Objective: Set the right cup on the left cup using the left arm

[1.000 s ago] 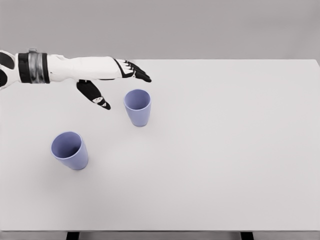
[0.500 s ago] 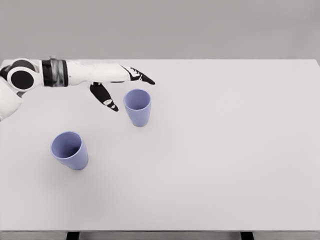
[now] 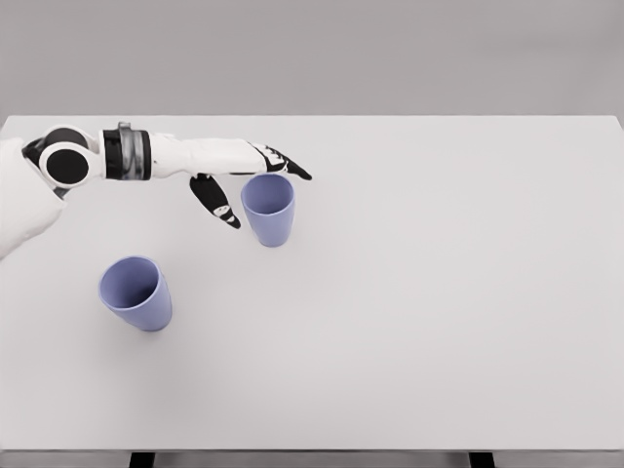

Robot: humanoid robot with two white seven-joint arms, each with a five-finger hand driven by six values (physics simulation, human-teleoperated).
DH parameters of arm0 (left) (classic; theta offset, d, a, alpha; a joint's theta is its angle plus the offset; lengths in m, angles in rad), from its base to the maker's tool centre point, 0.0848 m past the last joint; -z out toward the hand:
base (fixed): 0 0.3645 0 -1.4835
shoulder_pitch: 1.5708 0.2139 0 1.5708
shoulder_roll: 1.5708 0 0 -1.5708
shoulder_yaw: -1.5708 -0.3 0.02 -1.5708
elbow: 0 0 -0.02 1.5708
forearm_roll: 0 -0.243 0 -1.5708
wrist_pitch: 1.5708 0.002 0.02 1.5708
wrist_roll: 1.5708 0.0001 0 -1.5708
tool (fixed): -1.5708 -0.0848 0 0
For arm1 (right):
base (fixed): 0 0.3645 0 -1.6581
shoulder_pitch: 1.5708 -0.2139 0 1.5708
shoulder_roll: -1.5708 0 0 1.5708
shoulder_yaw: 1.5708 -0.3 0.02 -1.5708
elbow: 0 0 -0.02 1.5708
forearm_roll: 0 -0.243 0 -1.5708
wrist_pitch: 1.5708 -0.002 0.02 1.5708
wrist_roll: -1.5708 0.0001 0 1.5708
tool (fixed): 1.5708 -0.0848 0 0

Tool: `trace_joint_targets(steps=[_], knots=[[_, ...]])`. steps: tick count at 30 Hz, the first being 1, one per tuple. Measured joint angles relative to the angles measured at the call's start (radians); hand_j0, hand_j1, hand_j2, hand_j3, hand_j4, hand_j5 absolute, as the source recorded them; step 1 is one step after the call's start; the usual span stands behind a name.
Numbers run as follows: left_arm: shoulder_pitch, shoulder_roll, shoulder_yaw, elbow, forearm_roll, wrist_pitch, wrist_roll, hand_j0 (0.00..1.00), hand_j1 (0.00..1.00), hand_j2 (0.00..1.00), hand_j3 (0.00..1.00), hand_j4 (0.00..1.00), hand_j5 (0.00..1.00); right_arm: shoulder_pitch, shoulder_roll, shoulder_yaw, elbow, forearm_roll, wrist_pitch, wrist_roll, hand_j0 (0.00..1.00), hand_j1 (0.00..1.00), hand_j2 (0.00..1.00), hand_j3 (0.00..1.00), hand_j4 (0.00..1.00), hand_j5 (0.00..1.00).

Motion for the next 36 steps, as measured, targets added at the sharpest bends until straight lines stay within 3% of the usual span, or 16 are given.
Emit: trace_joint_targets(steps=[13, 16, 19, 20, 22, 28, 31, 36], knots=[[0.0, -0.041, 0.005, 0.054, -0.067, 0.0, 0.0, 1.0, 1.0, 1.0, 1.0, 1.0, 1.0, 0.0, 0.0, 0.0, 0.0, 0.0, 0.0, 0.0, 1.0, 1.0, 1.0, 1.0, 1.0, 1.0], [0.012, -0.045, 0.006, 0.062, -0.083, 0.0, 0.0, 0.94, 0.94, 0.94, 0.94, 0.94, 0.94, 0.0, 0.0, 0.0, 0.0, 0.0, 0.0, 0.0, 1.0, 1.0, 1.0, 1.0, 1.0, 1.0], [0.012, -0.051, 0.008, 0.064, -0.091, 0.0, 0.0, 0.75, 0.75, 0.75, 0.75, 0.75, 0.75, 0.0, 0.0, 0.0, 0.0, 0.0, 0.0, 0.0, 1.0, 1.0, 1.0, 1.0, 1.0, 1.0], [0.014, -0.053, 0.009, 0.065, -0.09, 0.002, 0.001, 0.63, 0.63, 0.63, 0.63, 0.63, 0.63, 0.0, 0.0, 0.0, 0.0, 0.0, 0.0, 0.0, 1.0, 1.0, 1.0, 1.0, 1.0, 1.0], [0.014, -0.055, 0.011, 0.065, -0.089, 0.003, 0.002, 0.57, 0.57, 0.57, 0.57, 0.57, 0.57, 0.0, 0.0, 0.0, 0.0, 0.0, 0.0, 0.0, 1.0, 1.0, 1.0, 1.0, 1.0, 1.0], [0.014, -0.053, 0.012, 0.066, -0.081, 0.003, 0.003, 0.56, 0.56, 0.56, 0.56, 0.56, 0.56, 0.0, 0.0, 0.0, 0.0, 0.0, 0.0, 0.0, 1.0, 1.0, 1.0, 1.0, 1.0, 1.0], [0.014, -0.048, 0.014, 0.063, -0.078, 0.002, 0.002, 0.46, 0.46, 0.46, 0.46, 0.46, 0.46, 0.0, 0.0, 0.0, 0.0, 0.0, 0.0, 0.0, 1.0, 1.0, 1.0, 1.0, 1.0, 1.0], [0.009, -0.029, 0.035, 0.043, -0.061, 0.001, 0.0, 0.45, 0.45, 0.45, 0.45, 0.45, 0.45, 0.0, 0.0, 0.0, 0.0, 0.0, 0.0, 0.0, 1.0, 1.0, 1.0, 1.0, 1.0, 1.0]])
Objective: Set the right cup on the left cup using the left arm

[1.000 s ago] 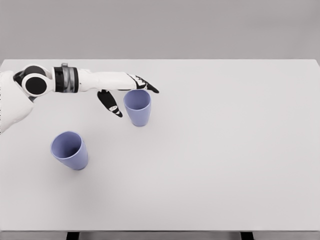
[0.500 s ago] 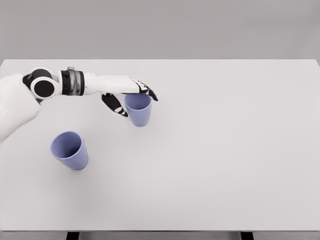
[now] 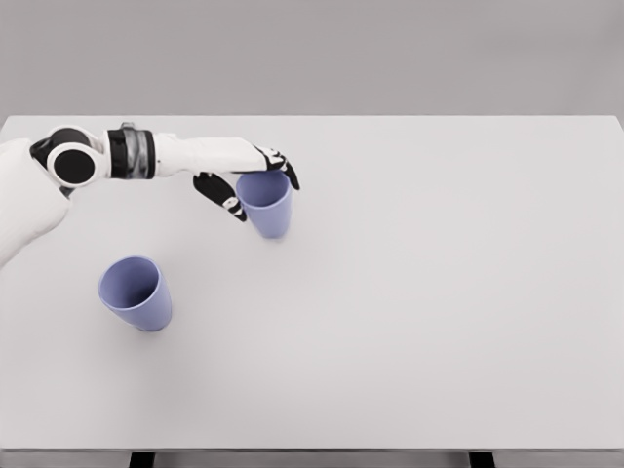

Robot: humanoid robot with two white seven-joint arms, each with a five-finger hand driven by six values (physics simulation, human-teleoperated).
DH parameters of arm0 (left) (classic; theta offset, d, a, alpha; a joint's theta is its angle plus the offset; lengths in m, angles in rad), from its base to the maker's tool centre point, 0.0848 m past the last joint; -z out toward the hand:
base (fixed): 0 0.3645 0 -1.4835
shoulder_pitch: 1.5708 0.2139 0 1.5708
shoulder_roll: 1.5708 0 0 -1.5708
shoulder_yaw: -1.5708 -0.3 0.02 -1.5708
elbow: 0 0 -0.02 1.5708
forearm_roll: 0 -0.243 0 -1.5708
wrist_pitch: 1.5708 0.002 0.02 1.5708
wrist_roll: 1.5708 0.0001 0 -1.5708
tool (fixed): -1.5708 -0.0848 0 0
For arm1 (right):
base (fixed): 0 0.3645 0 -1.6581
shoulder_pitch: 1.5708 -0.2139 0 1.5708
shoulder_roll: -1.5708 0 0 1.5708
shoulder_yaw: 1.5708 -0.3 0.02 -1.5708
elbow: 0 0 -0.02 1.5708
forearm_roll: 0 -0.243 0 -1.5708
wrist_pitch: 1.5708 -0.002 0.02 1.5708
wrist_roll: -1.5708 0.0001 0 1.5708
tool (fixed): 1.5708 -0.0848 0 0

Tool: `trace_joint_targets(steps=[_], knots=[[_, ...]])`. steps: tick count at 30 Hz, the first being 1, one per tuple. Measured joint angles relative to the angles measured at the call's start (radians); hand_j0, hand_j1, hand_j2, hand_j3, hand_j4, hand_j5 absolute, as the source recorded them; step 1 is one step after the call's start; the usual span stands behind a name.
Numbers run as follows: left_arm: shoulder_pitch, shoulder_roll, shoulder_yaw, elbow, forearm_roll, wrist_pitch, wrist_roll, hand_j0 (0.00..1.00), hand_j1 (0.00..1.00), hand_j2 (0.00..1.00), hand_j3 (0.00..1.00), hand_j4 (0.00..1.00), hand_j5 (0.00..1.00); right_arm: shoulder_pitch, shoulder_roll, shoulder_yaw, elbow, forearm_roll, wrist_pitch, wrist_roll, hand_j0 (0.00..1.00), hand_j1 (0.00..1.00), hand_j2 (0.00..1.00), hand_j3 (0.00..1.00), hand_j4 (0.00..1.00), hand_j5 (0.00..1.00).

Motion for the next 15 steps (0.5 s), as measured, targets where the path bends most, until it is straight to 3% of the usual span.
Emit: trace_joint_targets(steps=[6, 15], knots=[[-0.008, 0.101, 0.006, -0.112, 0.095, 0.0, -0.001, 0.45, 0.45, 0.45, 0.45, 0.45, 0.45, 0.0, 0.0, 0.0, 0.0, 0.0, 0.0, 0.0, 1.0, 1.0, 1.0, 1.0, 1.0, 1.0], [-0.041, 0.335, 0.006, -0.328, 0.258, 0.0, -0.002, 0.45, 0.45, 0.45, 0.45, 0.45, 0.45, 0.0, 0.0, 0.0, 0.0, 0.0, 0.0, 0.0, 1.0, 1.0, 1.0, 1.0, 1.0, 1.0]])
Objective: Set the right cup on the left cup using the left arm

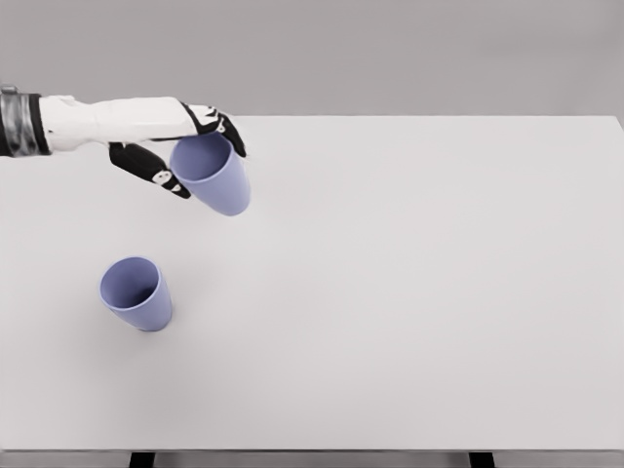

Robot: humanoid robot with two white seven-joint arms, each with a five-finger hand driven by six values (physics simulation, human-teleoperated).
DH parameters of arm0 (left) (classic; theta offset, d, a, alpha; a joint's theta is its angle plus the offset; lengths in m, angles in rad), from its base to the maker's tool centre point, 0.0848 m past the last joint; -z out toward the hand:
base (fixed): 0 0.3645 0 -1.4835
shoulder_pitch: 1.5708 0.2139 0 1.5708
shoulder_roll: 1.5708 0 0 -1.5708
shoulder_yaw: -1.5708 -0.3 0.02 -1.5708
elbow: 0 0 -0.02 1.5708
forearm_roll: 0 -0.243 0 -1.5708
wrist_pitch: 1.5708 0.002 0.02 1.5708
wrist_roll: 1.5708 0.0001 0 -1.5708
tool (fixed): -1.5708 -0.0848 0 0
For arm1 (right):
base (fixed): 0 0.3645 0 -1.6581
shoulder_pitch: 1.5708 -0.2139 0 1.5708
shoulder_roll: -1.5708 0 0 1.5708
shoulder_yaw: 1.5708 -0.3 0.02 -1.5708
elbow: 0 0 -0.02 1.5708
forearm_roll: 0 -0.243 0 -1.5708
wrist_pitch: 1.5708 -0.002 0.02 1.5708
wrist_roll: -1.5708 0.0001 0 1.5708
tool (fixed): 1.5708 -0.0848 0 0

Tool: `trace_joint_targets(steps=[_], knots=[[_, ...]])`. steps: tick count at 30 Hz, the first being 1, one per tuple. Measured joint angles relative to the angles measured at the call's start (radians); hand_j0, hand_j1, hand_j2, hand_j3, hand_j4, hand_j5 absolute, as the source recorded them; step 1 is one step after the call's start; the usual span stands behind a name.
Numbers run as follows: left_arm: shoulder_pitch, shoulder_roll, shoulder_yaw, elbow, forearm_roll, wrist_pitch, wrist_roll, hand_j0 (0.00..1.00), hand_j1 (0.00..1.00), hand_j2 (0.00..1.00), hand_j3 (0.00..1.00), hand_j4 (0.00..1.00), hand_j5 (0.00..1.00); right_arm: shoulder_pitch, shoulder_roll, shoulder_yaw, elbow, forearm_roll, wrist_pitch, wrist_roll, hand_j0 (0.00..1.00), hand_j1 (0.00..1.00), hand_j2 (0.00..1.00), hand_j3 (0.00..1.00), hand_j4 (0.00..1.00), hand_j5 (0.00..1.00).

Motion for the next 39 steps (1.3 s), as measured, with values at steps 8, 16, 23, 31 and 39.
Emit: trace_joint_targets(steps=[8, 16, 23, 31, 39], knots=[[-0.011, 0.23, 0.0, -0.172, 0.083, -0.001, 0.0, 0.45, 0.45, 0.45, 0.45, 0.45, 0.45, 0.0, 0.0, 0.0, 0.0, 0.0, 0.0, 0.0, 1.0, 1.0, 1.0, 1.0, 1.0, 1.0], [-0.002, 0.436, -0.002, -0.304, 0.133, -0.001, 0.0, 0.45, 0.45, 0.45, 0.45, 0.45, 0.45, 0.0, 0.0, 0.0, 0.0, 0.0, 0.0, 0.0, 1.0, 1.0, 1.0, 1.0, 1.0, 1.0], [0.045, 0.495, -0.016, -0.339, 0.147, -0.001, 0.001, 0.45, 0.45, 0.45, 0.45, 0.45, 0.45, 0.0, 0.0, 0.0, 0.0, 0.0, 0.0, 0.0, 1.0, 1.0, 1.0, 1.0, 1.0, 1.0], [0.072, 0.502, -0.017, -0.343, 0.147, -0.001, 0.001, 0.45, 0.45, 0.45, 0.45, 0.45, 0.45, 0.0, 0.0, 0.0, 0.0, 0.0, 0.0, 0.0, 1.0, 1.0, 1.0, 1.0, 1.0, 1.0], [0.072, 0.501, -0.011, -0.344, 0.15, -0.001, 0.001, 0.45, 0.45, 0.45, 0.45, 0.45, 0.45, 0.0, 0.0, 0.0, 0.0, 0.0, 0.0, 0.0, 1.0, 1.0, 1.0, 1.0, 1.0, 1.0]])
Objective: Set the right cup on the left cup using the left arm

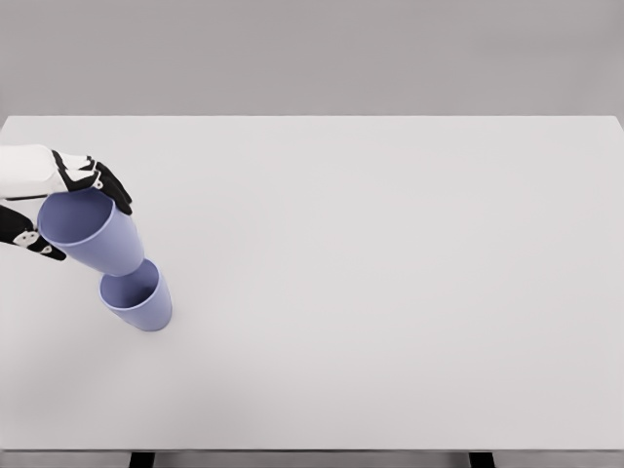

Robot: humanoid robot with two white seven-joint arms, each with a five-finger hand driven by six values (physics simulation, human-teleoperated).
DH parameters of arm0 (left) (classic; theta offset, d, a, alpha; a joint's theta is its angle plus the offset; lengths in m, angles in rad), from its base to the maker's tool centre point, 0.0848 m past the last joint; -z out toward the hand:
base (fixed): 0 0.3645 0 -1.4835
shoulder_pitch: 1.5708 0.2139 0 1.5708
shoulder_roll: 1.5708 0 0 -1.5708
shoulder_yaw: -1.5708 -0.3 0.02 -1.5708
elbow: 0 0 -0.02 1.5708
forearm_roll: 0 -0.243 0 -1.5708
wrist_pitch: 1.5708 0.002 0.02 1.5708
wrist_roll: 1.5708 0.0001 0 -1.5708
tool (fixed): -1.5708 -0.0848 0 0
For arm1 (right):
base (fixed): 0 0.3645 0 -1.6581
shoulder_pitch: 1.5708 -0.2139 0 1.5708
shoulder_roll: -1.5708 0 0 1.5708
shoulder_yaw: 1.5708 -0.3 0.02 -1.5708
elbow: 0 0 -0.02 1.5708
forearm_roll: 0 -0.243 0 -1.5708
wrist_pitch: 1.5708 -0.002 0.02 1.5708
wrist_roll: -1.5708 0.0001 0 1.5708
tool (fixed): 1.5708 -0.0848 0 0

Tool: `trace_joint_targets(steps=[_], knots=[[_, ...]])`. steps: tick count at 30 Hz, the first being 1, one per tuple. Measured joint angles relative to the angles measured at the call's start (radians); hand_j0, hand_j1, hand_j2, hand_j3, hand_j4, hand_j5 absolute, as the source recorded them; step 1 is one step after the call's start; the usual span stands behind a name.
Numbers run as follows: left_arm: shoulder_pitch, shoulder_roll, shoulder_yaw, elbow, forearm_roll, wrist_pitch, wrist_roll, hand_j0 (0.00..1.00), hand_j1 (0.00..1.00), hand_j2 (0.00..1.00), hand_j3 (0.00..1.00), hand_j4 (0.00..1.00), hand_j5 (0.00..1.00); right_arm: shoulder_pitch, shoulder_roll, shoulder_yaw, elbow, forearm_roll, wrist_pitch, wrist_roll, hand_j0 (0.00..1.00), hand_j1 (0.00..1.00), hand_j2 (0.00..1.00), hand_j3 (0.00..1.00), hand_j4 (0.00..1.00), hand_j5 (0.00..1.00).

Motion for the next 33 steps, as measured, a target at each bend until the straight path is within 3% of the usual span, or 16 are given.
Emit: trace_joint_targets(steps=[7, 17, 33], knots=[[0.008, 0.002, -0.002, 0.001, 0.0, 0.0, 0.0, 0.46, 0.46, 0.46, 0.46, 0.46, 0.46, 0.0, 0.0, 0.0, 0.0, 0.0, 0.0, 0.0, 1.0, 1.0, 1.0, 1.0, 1.0, 1.0], [0.063, 0.0, 0.005, 0.006, -0.005, 0.0, 0.0, 0.46, 0.46, 0.46, 0.46, 0.46, 0.46, 0.0, 0.0, 0.0, 0.0, 0.0, 0.0, 0.0, 1.0, 1.0, 1.0, 1.0, 1.0, 1.0], [0.083, -0.026, 0.007, 0.031, -0.015, 0.0, 0.0, 0.48, 0.48, 0.48, 0.48, 0.48, 0.48, 0.0, 0.0, 0.0, 0.0, 0.0, 0.0, 0.0, 1.0, 1.0, 1.0, 1.0, 1.0, 1.0]])
